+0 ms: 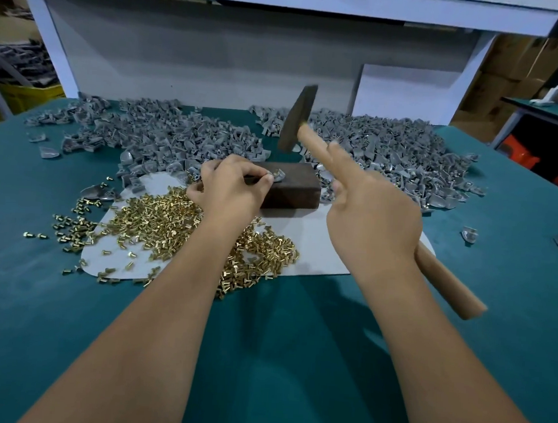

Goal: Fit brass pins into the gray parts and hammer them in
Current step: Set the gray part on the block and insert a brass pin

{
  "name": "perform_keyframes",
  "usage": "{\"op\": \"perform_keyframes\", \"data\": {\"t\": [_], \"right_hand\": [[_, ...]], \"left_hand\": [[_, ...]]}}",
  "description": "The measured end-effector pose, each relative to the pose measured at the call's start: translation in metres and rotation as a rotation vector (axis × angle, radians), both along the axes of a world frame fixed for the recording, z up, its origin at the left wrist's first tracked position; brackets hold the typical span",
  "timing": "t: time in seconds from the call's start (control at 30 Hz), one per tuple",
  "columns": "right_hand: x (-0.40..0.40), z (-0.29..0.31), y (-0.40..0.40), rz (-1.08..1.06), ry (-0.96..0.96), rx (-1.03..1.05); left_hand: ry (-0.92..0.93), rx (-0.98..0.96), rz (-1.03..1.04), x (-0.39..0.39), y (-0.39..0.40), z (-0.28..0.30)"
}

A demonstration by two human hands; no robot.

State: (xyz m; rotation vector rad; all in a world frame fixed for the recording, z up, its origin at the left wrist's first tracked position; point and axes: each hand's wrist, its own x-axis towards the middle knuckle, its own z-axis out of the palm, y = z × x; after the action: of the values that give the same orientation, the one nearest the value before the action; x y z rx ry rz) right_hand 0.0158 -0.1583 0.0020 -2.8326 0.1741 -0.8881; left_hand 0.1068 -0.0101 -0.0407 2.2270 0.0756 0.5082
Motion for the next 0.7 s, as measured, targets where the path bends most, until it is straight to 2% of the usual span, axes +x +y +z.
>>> {"op": "perform_keyframes", "data": {"t": [0.07, 0.2, 0.33, 0.47, 0.6, 0.7], "right_hand": [[-0.0005, 0.0016, 0.0004, -0.006, -0.058, 0.028], [0.0014, -0.0030, 0.0035, -0.003, 0.085, -0.076], [-0.0015, 0.0001, 0.0012, -0.033, -0.022, -0.020], [0.0014, -0.0041, 0.0042, -0.013, 0.101, -0.083], [-0.0022, -0.0004, 0.0067, -0.007, -0.007, -0.010], [0.0011, -0.0030, 0.0089, 0.010, 0.132, -0.075]], "left_hand": [[-0.032, 0.021, 0.001, 0.0007, 0.0006, -0.0014], [-0.076, 0.002, 0.002, 0.0003, 0.0029, -0.0015], [-0.162, 0.032, -0.015, 0.0007, 0.0036, -0.0040], [-0.129, -0.017, -0.059, 0.0015, 0.0053, -0.0030], [-0.147, 0.031, 0.023, -0.0003, 0.0023, -0.0037], [-0.071, -0.013, -0.002, -0.0010, 0.0025, -0.0013]]}}
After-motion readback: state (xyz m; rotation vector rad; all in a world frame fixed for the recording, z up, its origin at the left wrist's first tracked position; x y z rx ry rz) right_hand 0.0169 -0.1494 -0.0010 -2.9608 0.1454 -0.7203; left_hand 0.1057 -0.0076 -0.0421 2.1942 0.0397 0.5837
